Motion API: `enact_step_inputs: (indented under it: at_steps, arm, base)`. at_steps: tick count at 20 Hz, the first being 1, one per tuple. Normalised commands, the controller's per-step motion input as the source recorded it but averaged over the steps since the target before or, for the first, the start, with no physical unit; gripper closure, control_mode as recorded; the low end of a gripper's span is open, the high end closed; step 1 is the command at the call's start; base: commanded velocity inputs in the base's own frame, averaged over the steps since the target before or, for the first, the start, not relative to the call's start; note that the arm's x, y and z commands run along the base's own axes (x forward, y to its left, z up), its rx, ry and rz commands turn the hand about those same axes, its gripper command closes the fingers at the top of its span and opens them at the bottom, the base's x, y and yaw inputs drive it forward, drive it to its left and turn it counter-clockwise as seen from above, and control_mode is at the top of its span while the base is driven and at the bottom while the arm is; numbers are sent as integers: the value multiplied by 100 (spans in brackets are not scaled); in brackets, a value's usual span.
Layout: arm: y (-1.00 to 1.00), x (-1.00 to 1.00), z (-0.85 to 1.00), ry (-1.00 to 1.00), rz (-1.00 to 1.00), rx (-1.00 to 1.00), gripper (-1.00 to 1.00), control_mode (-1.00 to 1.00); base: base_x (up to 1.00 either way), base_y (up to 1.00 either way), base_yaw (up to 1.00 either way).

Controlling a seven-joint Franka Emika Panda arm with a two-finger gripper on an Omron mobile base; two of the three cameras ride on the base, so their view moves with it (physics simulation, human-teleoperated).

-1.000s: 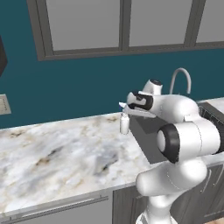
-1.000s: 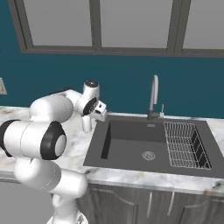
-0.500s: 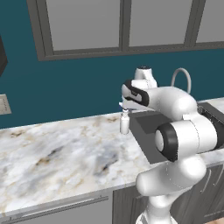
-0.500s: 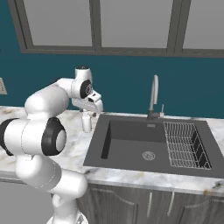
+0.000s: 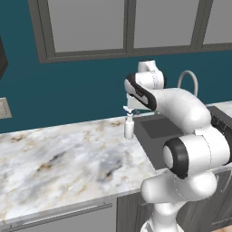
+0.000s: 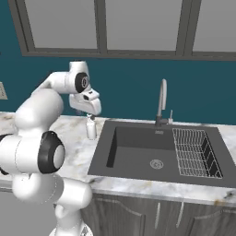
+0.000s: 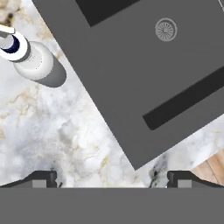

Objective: Locate and retrieve the spray and soap dispenser from the cabinet. Place them next to the sink.

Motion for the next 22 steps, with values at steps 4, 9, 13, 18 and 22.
enact_step_inputs:
  at_steps: [4,9,13,18,22]
  arm:
    - [28,-81,48,0,-5,-6,-100,-100]
    - [16,-91,30,-23,-2,-4,-100,-100]
    - [0,-100,16,-32,1,0,-100,-100]
    - [0,-87,33,-32,5,0,-100,-100]
    - [0,-44,40,-16,17,0,-100,-100]
  base:
    - [0,0,0]
    - [0,0,0]
    - [0,0,0]
    - [0,0,0]
    - [0,0,0]
